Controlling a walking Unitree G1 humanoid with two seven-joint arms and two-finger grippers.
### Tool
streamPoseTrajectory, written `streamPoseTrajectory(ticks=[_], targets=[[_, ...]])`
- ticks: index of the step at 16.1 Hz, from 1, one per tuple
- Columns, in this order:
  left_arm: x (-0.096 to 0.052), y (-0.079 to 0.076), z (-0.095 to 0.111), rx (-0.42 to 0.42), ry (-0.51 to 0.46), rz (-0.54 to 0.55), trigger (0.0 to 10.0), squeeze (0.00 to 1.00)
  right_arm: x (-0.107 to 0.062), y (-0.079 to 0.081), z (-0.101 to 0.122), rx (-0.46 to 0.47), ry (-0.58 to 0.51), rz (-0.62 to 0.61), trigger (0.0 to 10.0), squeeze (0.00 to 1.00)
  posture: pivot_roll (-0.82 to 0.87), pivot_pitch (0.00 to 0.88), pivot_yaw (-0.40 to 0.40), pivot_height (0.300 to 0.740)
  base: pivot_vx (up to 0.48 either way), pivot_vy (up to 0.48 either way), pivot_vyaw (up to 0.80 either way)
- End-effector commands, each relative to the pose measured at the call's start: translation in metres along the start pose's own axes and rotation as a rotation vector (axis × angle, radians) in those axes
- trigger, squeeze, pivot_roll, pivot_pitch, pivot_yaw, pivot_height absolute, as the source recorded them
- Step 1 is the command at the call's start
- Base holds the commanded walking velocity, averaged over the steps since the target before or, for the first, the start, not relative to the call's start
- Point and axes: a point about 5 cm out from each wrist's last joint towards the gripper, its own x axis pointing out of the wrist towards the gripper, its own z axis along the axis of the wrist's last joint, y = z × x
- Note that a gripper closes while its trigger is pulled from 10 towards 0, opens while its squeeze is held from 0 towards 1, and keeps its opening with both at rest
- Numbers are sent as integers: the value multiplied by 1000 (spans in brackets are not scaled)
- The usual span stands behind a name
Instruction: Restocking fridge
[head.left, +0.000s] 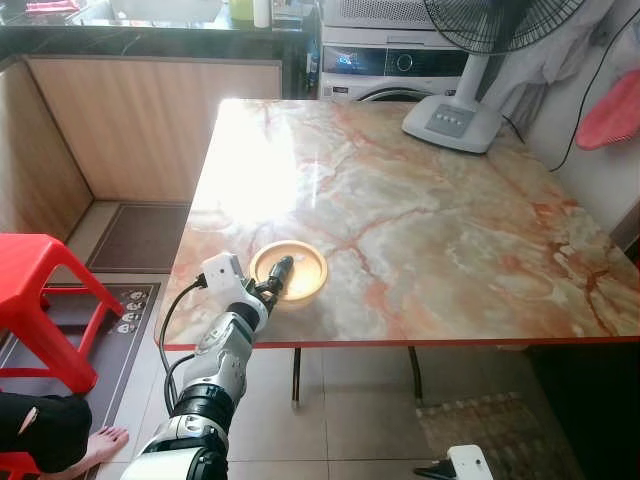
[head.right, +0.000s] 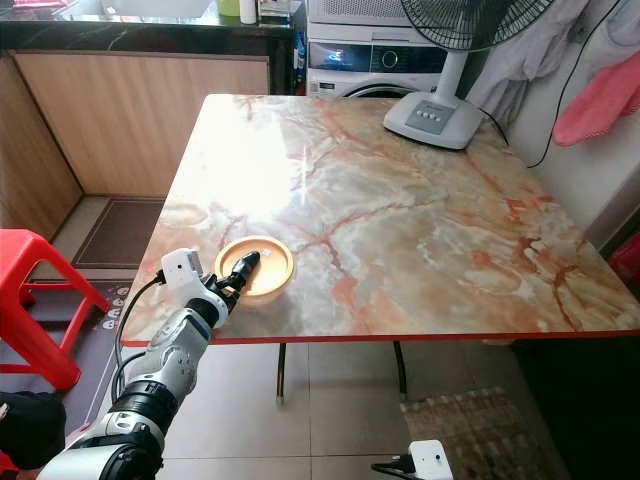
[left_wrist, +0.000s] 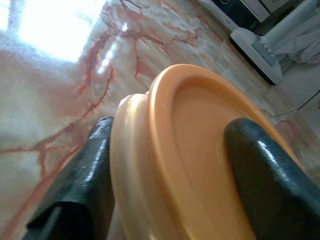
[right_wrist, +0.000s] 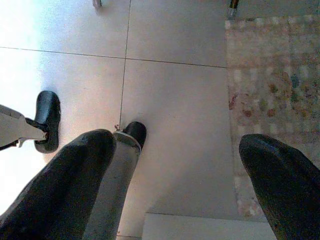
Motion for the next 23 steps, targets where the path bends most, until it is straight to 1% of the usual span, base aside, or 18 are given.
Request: streamPoseTrajectory(ticks=[1, 3, 5, 7, 9, 10, 11, 12, 13, 14, 15, 16, 18, 19, 20, 21, 22, 23], targets=[[2, -1, 0, -1, 6, 6, 0, 0, -1, -3, 1, -10, 3, -9, 10000, 0, 58, 0, -81, 740, 0, 0, 0], [2, 0, 1, -1, 1, 8, 0, 0, -1, -3, 2, -15, 4, -10, 10000, 0, 57, 0, -82, 740, 0, 0, 0], [2, 0, 2, 26, -4, -1, 0, 0, 0, -3, 2, -17, 3, -10, 10000, 0, 58, 0, -81, 740, 0, 0, 0], [3, -2, 5, 33, -16, -12, 0, 0, 0, -2, 3, -15, 0, -11, 10000, 0, 64, 0, -80, 740, 0, 0, 0], [4, -1, 10, 23, -46, -8, 0, 0, 0, -1, 4, -14, -3, -9, 10000, 0, 64, 0, -78, 740, 0, 0, 0], [4, -2, 18, 11, -88, -17, 0, 0, 0, -1, 5, -12, -6, -8, 10000, 0, 65, 0, -77, 740, 0, 0, 0], [4, -3, 20, 8, -99, -21, 0, 0, 1, 0, 5, -11, -7, -8, 10000, 0, 65, 0, -77, 740, 0, 0, 0], [5, -7, 30, -18, -151, -50, 0, 0, 1, 0, 5, -12, -7, -8, 10000, 0, 70, 0, -79, 740, 0, 0, 0], [5, -8, 32, -26, -162, -57, 0, 0, 1, 0, 5, -12, -7, -9, 10000, 0, 71, 0, -80, 740, 0, 0, 0], [5, -13, 40, -56, -198, -88, 0, 0, 0, -1, 5, -13, -8, -10, 10000, 0, 74, 0, -82, 740, 0, 0, 0], [4, -22, 51, -93, -251, -143, 0, 0, 0, -1, 5, -14, -8, -14, 10000, 0, 75, 0, -83, 740, 0, 0, 0], [2, -27, 56, -111, -273, -174, 0, 0, 0, -1, 5, -13, -9, -15, 10000, 0, 73, 0, -81, 740, 0, 0, 0], [-5, -35, 59, -126, -288, -219, 0, 0, 0, -2, 4, -10, -10, -19, 10000, 0, 76, 0, -82, 740, 0, 0, 0], [-9, -37, 58, -121, -281, -229, 0, 0, 0, -2, 3, -9, -10, -19, 10000, 0, 79, 0, -82, 740, 0, 0, 0], [-16, -39, 53, -119, -261, -240, 0, 0, 0, -2, 2, -6, -8, -20, 10000, 0, 82, 0, -80, 740, 0, 0, 0], [-21, -38, 51, -114, -253, -236, 3882, 0, 0, -2, 1, -3, -7, -21, 10000, 0, 83, 0, -76, 740, 0, 0, 0], [-33, -35, 47, -71, -254, -204, 10000, 0, 0, -2, -1, 4, -5, -24, 10000, 0, 84, 0, -72, 740, 0, 0, 0], [-44, -27, 47, -62, -271, -149, 10000, 0, -1, -3, -3, 23, -7, -28, 10000, 0, 89, 0, -68, 740, 0, 0, 0]])
